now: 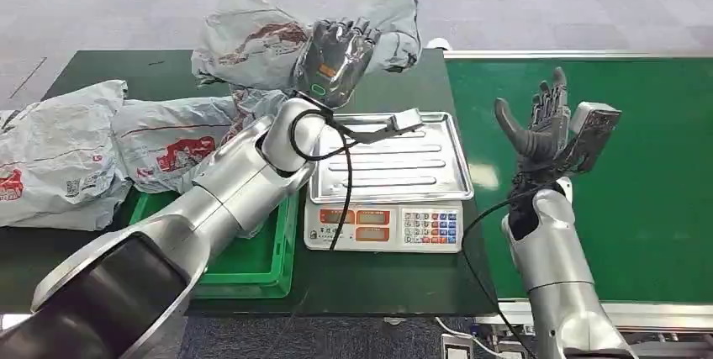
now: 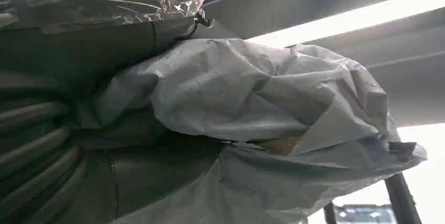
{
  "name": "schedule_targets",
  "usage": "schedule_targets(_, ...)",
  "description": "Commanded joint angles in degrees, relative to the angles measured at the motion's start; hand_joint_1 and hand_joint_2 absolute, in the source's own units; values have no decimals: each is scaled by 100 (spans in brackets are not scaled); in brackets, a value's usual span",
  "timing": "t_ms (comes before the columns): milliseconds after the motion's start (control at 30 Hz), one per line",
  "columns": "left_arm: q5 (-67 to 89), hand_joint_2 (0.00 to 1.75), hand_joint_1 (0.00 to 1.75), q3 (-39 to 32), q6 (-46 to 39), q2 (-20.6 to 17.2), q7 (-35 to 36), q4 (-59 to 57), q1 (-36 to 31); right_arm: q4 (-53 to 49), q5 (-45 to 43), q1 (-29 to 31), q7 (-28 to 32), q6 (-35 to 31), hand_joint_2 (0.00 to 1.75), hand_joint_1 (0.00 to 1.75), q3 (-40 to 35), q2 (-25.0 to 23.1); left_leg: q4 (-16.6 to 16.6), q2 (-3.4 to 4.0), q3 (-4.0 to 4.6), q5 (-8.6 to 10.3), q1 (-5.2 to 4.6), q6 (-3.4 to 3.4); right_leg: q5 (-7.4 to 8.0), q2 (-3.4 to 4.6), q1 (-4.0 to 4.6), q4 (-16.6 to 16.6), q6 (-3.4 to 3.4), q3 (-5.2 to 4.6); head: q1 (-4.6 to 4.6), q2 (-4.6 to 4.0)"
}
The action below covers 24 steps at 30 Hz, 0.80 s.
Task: Moved the parcel from conveyor to table for the left to box.
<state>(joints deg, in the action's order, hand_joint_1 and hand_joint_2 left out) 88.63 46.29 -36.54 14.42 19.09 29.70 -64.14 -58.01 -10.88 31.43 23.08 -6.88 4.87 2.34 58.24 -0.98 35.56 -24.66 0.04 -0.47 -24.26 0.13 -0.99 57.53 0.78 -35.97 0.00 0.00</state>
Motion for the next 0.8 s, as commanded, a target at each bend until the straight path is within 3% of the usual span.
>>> schedule_targets(33,137,175,175,909,425,-1149,1323,-523,-240,-270,-212,-424,-47,-60,175,0,234,245,-11,16,-26,-4,0,-4,-2,9,2,-9,-7,20,0,0)
schedule_targets(133,137,175,175,626,300,-1311,1143,-518,-119,-269,-214,-438,-47,-41,175,0,250,246,-30,43,-56,-7,5,-10,3,30,9,-27,-16,41,0,0)
schedule_targets(267,137,175,175,626,344,-1246,1146,-527,-147,-250,-213,-400,-49,-45,175,0,245,238,-12,27,-26,-6,9,-6,-2,17,11,-12,-9,17,0,0)
schedule_targets(333,137,175,175,1111,981,-1391,1644,-661,-226,-155,-191,-334,-66,-85,175,0,240,247,-5,18,-15,-5,8,-3,-3,11,10,-5,-5,8,0,0)
schedule_targets(367,137,175,175,688,1126,-1513,1339,-665,-87,-87,-187,-320,-51,-89,175,0,228,326,-9,25,-24,-7,7,-3,-3,16,9,-10,-6,16,0,0)
schedule_targets(400,137,175,175,778,1216,-1650,1430,-723,-50,-85,-195,-351,-48,-80,175,0,238,379,-11,32,-30,-10,9,-3,-2,22,11,-14,-6,22,0,0)
schedule_targets(567,137,175,175,-529,690,-2435,1136,215,1097,-749,-234,-943,-74,-20,175,0,488,425,-40,50,-64,-7,5,-10,2,39,7,-36,-15,48,0,0)
schedule_targets(733,137,175,175,-889,1079,-3415,1415,2642,2497,-1204,-354,-1280,-273,30,175,0,684,588,-45,58,-65,-18,-3,-18,-11,48,0,-26,-20,37,0,0)
schedule_targets(800,137,175,175,-1075,1268,-3518,1374,3026,2770,-1262,-419,-1358,-302,111,175,0,734,665,-30,45,-44,-21,2,-20,-17,37,5,-15,-22,20,0,0)
